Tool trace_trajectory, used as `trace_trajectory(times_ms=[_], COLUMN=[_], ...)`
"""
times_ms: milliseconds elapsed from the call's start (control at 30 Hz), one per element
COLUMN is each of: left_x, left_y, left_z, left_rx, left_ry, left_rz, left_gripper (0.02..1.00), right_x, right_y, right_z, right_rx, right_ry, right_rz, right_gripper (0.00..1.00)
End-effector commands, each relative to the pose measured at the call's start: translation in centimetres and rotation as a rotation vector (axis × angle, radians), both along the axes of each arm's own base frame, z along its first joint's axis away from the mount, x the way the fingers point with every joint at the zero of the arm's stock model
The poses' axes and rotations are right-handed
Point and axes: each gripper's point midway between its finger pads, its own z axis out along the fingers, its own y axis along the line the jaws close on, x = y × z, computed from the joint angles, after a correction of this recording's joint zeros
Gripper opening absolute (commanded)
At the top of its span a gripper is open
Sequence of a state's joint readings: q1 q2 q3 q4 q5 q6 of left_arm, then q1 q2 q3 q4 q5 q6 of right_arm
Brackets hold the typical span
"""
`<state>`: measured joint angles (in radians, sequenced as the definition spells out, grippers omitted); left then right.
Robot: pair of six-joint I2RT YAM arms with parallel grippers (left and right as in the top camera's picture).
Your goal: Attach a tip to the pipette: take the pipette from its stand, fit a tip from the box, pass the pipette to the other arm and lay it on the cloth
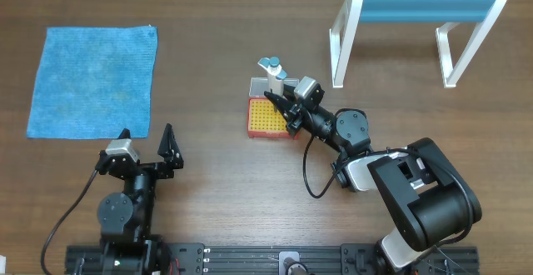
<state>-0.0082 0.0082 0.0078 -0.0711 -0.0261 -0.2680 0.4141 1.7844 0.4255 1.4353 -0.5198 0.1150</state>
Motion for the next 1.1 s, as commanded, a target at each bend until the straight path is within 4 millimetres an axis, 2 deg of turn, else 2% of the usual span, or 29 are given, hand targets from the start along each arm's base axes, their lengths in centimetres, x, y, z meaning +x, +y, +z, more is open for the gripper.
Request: trace_trajectory(times_ms=[33,300,433,833,967,1033,1100], left_x=[0.0,0.0,0.0,0.0,0.0,0.0,0.0], left_y=[0.3,0.3,0.3,0.3,0.3,0.3,0.3], left_z=[-0.1,-0.1,-0.1,-0.1,-0.1,-0.1,-0.1], left_rx=[-0.004,-0.004,-0.004,-0.004,-0.004,-0.004,-0.004], left_ry=[0.002,0.002,0.002,0.002,0.002,0.001,0.002], left_rz=[0.017,0.016,0.017,0.016,0.016,0.016,0.016], left_gripper=[0.954,0.954,0.954,0.952,0.952,0.954,0.954], right_x=[0.4,0.4,0.4,-0.7,-0.5,-0.3,0.3], right_y=[0.2,0.2,0.1,-0.3,-0.2,-0.1,0.1], right_z=[-0.1,-0.7,-3.4,-6.8,-6.3,-4.9,-1.9], right_rx=[0.0,-0.013,-0.096,-0.16,-0.147,-0.13,-0.098], right_ry=[0.012,0.033,0.094,0.18,0.152,0.111,0.036], right_rz=[0.011,0.01,0.01,0.015,0.014,0.012,0.009], right_gripper=[0.08,0.08,0.077,0.08,0.08,0.08,0.08])
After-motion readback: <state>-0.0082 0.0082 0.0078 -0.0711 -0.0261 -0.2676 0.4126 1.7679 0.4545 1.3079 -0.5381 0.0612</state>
